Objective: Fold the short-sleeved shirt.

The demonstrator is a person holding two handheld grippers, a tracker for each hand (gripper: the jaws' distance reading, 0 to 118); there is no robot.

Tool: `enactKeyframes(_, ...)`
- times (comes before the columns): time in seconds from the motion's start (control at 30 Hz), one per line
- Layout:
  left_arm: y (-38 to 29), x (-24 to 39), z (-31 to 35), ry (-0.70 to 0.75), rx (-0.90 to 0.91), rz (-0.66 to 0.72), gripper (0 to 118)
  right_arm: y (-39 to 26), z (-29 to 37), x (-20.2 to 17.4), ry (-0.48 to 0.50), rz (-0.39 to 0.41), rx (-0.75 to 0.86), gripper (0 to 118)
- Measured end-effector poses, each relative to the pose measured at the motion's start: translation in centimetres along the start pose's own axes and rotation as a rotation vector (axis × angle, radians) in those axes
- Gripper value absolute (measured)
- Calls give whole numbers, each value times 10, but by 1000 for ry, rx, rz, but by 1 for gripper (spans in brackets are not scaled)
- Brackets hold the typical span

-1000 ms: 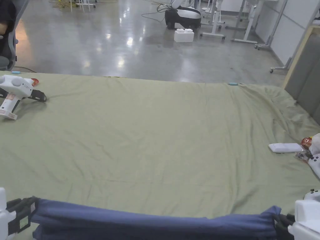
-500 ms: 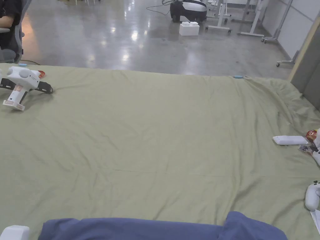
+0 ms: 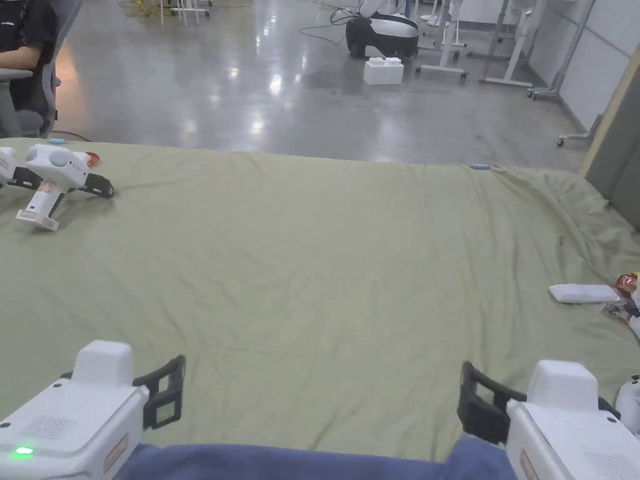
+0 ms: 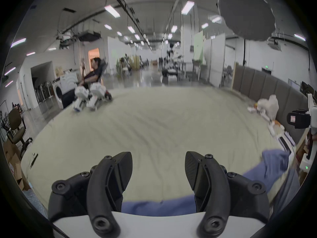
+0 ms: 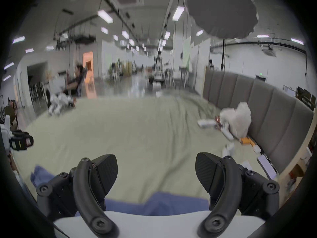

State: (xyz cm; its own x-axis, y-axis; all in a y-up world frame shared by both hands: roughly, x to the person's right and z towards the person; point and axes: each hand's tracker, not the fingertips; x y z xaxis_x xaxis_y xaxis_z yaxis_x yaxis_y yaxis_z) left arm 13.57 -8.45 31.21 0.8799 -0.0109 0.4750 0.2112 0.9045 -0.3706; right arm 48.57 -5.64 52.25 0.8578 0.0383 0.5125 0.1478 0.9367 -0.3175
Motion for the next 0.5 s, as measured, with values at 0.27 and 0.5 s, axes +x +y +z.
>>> enactKeyframes(0.27, 57, 41, 22, 99, 307, -16, 35, 42, 8, -55, 26, -28, 310, 46)
enactKeyframes(0.5, 68, 39, 33, 93, 340, 7, 0, 48, 0, -73, 20, -12, 364, 2)
